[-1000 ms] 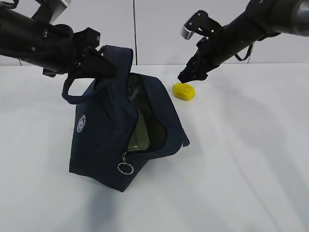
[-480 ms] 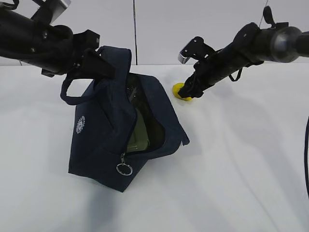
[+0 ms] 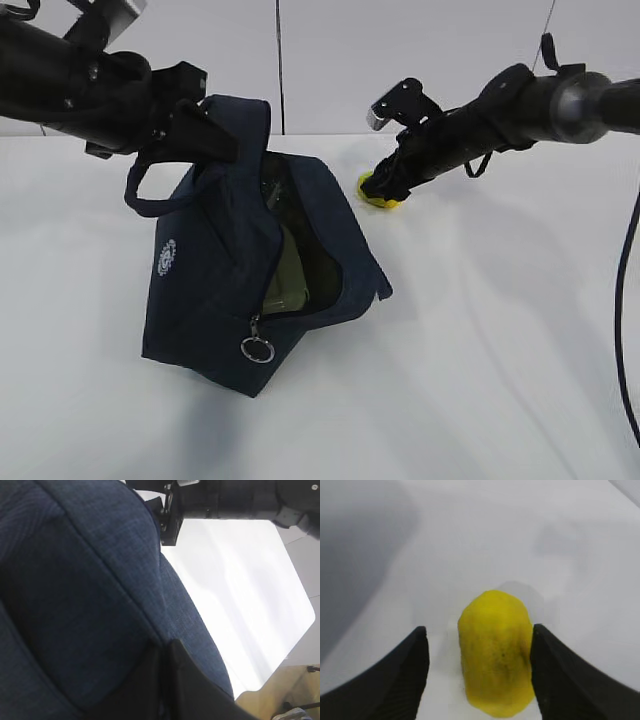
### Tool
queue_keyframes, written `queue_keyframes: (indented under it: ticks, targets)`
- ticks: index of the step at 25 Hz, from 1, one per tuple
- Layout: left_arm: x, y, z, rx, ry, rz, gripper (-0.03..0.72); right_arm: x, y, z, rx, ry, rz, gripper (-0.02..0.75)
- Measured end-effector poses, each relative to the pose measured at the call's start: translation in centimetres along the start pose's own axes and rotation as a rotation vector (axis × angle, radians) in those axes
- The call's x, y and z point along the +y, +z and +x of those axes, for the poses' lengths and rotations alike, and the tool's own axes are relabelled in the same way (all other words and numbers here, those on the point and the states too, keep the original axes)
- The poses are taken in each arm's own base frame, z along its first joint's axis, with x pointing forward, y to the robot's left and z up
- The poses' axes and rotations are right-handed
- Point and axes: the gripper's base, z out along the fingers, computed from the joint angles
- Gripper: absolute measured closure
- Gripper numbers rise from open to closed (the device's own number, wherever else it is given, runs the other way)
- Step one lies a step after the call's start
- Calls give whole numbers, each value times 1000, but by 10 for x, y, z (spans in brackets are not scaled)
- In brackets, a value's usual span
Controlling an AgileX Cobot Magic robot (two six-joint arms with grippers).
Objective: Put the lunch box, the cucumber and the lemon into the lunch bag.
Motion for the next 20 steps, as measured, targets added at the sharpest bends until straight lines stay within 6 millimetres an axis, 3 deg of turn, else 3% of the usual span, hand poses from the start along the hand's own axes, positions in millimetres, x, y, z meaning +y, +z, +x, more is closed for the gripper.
queue_keyframes:
  ticks: [14,20]
  targets:
    - [0,0,0,-1,2,-3,696,0,17,12,-19,69,9,256]
    - [0,0,0,-1,2,-3,696,0,17,11,-32,89,11,321]
